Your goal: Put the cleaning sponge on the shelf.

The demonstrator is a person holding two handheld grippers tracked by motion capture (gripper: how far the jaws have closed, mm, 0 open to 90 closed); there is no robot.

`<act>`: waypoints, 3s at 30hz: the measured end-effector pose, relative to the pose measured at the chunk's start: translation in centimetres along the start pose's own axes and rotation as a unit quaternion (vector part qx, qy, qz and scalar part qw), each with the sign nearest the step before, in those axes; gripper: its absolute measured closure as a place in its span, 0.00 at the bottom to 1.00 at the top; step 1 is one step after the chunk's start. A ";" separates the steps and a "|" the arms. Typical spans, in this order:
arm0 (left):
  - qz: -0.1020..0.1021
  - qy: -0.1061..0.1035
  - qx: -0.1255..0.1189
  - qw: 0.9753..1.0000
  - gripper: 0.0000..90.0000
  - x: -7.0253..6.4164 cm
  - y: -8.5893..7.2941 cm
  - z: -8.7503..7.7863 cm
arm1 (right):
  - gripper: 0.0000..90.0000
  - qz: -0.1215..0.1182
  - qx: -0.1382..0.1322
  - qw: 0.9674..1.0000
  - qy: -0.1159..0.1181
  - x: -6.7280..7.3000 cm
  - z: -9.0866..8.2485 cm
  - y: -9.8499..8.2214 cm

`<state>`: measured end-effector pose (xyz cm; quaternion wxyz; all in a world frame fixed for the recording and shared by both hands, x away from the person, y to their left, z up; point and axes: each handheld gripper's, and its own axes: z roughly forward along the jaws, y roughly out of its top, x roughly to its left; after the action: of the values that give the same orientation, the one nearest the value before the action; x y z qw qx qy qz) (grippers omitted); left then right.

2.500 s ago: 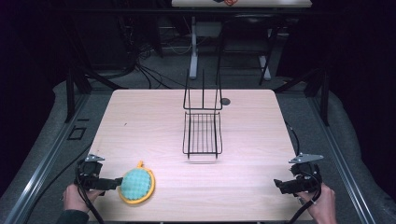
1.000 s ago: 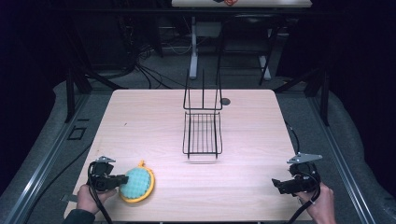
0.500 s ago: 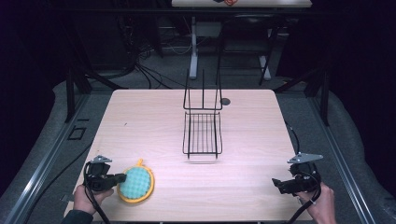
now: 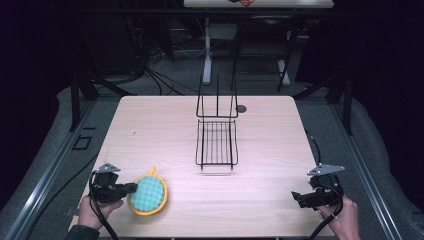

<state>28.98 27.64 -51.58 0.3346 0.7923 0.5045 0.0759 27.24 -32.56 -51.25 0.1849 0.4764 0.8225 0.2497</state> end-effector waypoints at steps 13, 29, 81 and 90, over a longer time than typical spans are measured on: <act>0.016 0.002 -0.014 1.000 0.96 -0.7 1.6 -0.6 | 0.04 0.000 0.001 1.000 -0.002 0.1 0.1 0.1; 0.032 0.000 -0.023 0.999 0.96 -1.5 3.9 -0.8 | 0.04 -0.010 0.008 1.000 -0.005 0.1 0.4 0.1; 0.056 -0.032 -0.055 0.996 0.96 -2.5 10.2 -0.4 | 0.06 -0.018 0.003 1.000 -0.006 0.5 0.1 0.2; 0.058 -0.038 -0.059 0.996 0.96 -2.9 12.0 0.1 | 0.07 -0.021 0.002 1.000 -0.007 0.6 0.2 0.3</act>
<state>36.65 21.97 -43.72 0.3950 0.8013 0.4393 0.0943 27.25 -31.92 -51.28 0.1943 0.4616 0.8314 0.2406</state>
